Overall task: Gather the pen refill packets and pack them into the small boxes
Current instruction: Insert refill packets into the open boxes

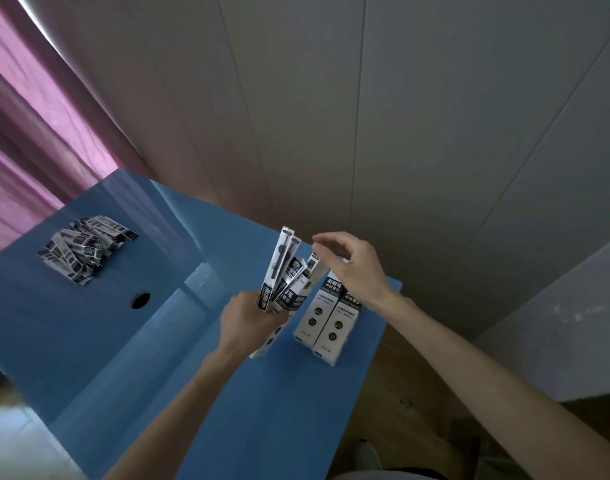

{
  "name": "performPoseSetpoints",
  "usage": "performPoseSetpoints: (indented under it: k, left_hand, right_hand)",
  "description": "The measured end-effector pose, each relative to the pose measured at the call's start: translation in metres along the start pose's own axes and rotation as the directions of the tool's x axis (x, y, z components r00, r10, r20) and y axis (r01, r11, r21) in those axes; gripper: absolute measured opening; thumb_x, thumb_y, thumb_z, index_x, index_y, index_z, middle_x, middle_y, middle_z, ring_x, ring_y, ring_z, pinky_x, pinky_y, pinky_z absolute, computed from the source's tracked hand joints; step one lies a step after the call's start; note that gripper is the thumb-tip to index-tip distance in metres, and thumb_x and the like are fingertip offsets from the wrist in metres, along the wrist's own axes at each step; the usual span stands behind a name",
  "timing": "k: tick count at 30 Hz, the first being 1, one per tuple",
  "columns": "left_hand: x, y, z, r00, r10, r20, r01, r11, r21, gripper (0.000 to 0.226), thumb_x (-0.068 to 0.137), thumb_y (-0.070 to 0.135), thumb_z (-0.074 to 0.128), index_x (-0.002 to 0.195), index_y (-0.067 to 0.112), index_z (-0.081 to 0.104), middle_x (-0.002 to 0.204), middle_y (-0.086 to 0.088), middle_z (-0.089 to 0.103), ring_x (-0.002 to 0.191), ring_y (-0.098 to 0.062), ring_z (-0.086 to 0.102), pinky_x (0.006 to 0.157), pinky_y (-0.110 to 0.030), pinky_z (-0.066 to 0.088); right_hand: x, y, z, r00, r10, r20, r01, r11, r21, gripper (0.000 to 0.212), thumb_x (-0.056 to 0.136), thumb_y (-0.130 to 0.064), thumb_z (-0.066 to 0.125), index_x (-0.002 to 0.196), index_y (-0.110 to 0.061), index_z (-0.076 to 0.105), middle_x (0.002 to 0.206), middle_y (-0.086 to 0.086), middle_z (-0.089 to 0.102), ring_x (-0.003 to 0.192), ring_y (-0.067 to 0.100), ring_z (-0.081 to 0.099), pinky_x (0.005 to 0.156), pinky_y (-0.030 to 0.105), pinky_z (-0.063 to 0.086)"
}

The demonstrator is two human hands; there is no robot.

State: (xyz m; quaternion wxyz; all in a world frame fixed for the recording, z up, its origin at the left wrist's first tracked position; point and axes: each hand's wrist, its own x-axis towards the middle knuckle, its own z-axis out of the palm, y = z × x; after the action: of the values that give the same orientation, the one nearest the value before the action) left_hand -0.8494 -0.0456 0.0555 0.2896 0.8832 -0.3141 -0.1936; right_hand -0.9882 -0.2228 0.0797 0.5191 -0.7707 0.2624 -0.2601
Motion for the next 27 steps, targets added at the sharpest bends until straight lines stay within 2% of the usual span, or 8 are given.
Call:
performPoseSetpoints:
  k: [3, 6, 11, 13, 15, 21, 24, 27]
  left_hand:
    - [-0.002, 0.0, -0.001, 1.0, 0.02, 0.017, -0.022, 0.994, 0.11, 0.029, 0.069, 0.037, 0.075, 0.069, 0.011, 0.061, 0.058, 0.0, 0.066, 0.057, -0.025, 0.064, 0.05, -0.037, 0.05]
    - [-0.005, 0.002, -0.002, 0.998, 0.053, 0.024, -0.057, 0.98, 0.191, 0.026, 0.066, 0.041, 0.065, 0.068, 0.016, 0.056, 0.059, -0.001, 0.065, 0.06, -0.027, 0.064, 0.055, -0.04, 0.054]
    - [-0.007, -0.001, -0.003, 0.996, 0.089, 0.002, -0.087, 0.96, 0.267, 0.02, 0.074, 0.031, 0.072, 0.066, 0.033, 0.054, 0.063, 0.003, 0.065, 0.066, -0.023, 0.062, 0.058, -0.034, 0.051]
    - [-0.006, -0.007, -0.005, 0.997, 0.081, -0.004, -0.077, 0.965, 0.252, 0.007, 0.073, 0.033, 0.07, 0.074, 0.029, 0.064, 0.063, 0.003, 0.066, 0.064, -0.022, 0.064, 0.059, -0.035, 0.054]
    - [-0.005, -0.013, -0.007, 0.998, 0.063, -0.004, -0.06, 0.974, 0.217, 0.015, 0.073, 0.035, 0.07, 0.083, 0.024, 0.069, 0.064, 0.005, 0.068, 0.065, -0.02, 0.066, 0.06, -0.037, 0.056]
    - [0.003, -0.022, -0.008, 1.0, 0.005, -0.002, -0.005, 0.989, 0.15, 0.03, 0.077, 0.041, 0.077, 0.068, 0.018, 0.06, 0.058, 0.006, 0.063, 0.06, -0.019, 0.063, 0.051, -0.03, 0.042]
    - [0.006, -0.026, -0.007, 1.0, 0.0, -0.002, 0.0, 0.984, 0.176, 0.034, 0.078, 0.041, 0.079, 0.067, 0.015, 0.06, 0.057, 0.005, 0.061, 0.058, -0.019, 0.061, 0.049, -0.028, 0.037]
    - [0.007, -0.027, -0.005, 1.0, -0.003, -0.002, 0.004, 0.975, 0.22, 0.029, 0.078, 0.04, 0.077, 0.071, 0.016, 0.064, 0.061, 0.002, 0.065, 0.063, -0.022, 0.064, 0.053, -0.031, 0.043]
  right_hand:
    - [0.006, -0.018, 0.003, 0.996, 0.013, 0.085, -0.017, 0.999, 0.045, 0.049, 0.093, -0.053, 0.068, 0.133, -0.024, 0.065, 0.109, -0.012, 0.072, 0.103, 0.001, 0.065, 0.095, 0.025, 0.052]
    - [0.015, -0.028, 0.008, 0.989, 0.058, 0.139, -0.054, 0.998, -0.028, 0.059, 0.087, -0.062, 0.07, 0.134, -0.027, 0.062, 0.098, -0.007, 0.072, 0.093, 0.005, 0.067, 0.086, 0.025, 0.053]
    - [0.021, -0.024, 0.008, 0.977, 0.039, 0.211, -0.001, 0.984, -0.178, 0.023, 0.091, -0.039, 0.076, 0.108, -0.024, 0.077, 0.087, -0.015, 0.069, 0.076, 0.004, 0.063, 0.075, 0.031, 0.055]
    - [0.022, -0.018, 0.002, 0.968, 0.046, 0.246, -0.009, 0.989, -0.151, 0.017, 0.09, -0.036, 0.078, 0.102, -0.025, 0.077, 0.082, -0.007, 0.07, 0.073, 0.01, 0.063, 0.074, 0.033, 0.054]
    - [0.022, -0.012, -0.004, 0.967, 0.044, 0.25, -0.008, 0.99, -0.143, 0.012, 0.089, -0.035, 0.079, 0.098, -0.027, 0.077, 0.085, 0.001, 0.072, 0.076, 0.02, 0.064, 0.072, 0.035, 0.054]
    - [0.013, -0.004, -0.009, 0.923, 0.026, 0.383, 0.08, 0.963, -0.257, 0.015, 0.087, -0.037, 0.081, 0.101, -0.032, 0.078, 0.095, -0.019, 0.071, 0.088, 0.0, 0.063, 0.073, 0.02, 0.049]
    - [0.009, -0.004, -0.006, 0.892, 0.028, 0.452, 0.156, 0.918, -0.365, 0.026, 0.087, -0.049, 0.077, 0.108, -0.034, 0.077, 0.095, -0.02, 0.071, 0.085, 0.0, 0.063, 0.072, 0.023, 0.05]
    - [0.007, -0.006, -0.001, 0.872, 0.039, 0.488, 0.221, 0.859, -0.462, 0.034, 0.087, -0.058, 0.072, 0.114, -0.037, 0.075, 0.091, -0.02, 0.072, 0.078, -0.001, 0.061, 0.068, 0.024, 0.046]
